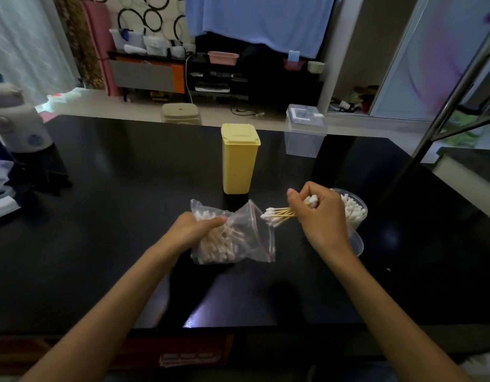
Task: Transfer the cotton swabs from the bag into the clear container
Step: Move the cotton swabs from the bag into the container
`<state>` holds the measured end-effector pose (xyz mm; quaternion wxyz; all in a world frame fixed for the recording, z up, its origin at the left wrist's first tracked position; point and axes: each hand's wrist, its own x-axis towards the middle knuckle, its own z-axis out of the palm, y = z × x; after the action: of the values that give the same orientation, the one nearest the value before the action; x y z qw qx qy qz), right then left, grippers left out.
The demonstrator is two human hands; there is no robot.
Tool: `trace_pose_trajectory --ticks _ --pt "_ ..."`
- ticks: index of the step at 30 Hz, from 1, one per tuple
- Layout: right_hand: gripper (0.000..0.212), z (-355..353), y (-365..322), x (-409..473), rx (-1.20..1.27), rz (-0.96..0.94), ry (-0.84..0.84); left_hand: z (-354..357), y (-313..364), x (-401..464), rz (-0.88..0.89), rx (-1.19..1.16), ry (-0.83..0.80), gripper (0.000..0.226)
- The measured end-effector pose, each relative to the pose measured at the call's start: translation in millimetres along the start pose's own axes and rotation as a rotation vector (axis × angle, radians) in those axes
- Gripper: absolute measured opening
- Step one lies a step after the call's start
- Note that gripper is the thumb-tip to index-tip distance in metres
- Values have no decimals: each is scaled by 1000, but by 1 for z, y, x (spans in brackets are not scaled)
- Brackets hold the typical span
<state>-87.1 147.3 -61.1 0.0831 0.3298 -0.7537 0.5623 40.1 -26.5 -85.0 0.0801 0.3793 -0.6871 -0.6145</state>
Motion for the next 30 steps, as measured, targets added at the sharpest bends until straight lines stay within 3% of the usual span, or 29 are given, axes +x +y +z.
trace_pose_trajectory --ticks 2,3,5,6,7,10,15,21,25,27,30 --pt "40 -1 -1 -1 -2 -4 -3 -2 5 -3 20 112 61 92" --pt "39 -1 -2 0 -3 0 -7 0 11 -8 81 235 172 99" --pt "38 -1 -3 0 19 7 -12 7 24 -24 378 359 402 65" --pt "38 -1 -4 1 36 13 -13 14 32 -32 490 343 380 49" --pt "38 0 -5 1 47 22 -13 25 41 -42 523 334 296 46" --pt "38 -2 -6 3 98 51 -9 64 50 -46 539 542 44 62" --pt "30 -21 -2 9 170 162 93 110 64 -44 623 348 3 46" --pt "31 -49 6 22 117 114 215 158 91 -28 430 245 -66 34" --pt "36 -78 18 32 50 44 293 172 105 -12 367 305 -261 49" --pt "39 -95 31 38 24 81 377 166 104 3 410 452 -172 59" --pt "35 -114 46 42 44 192 442 151 88 17 406 681 1 48"
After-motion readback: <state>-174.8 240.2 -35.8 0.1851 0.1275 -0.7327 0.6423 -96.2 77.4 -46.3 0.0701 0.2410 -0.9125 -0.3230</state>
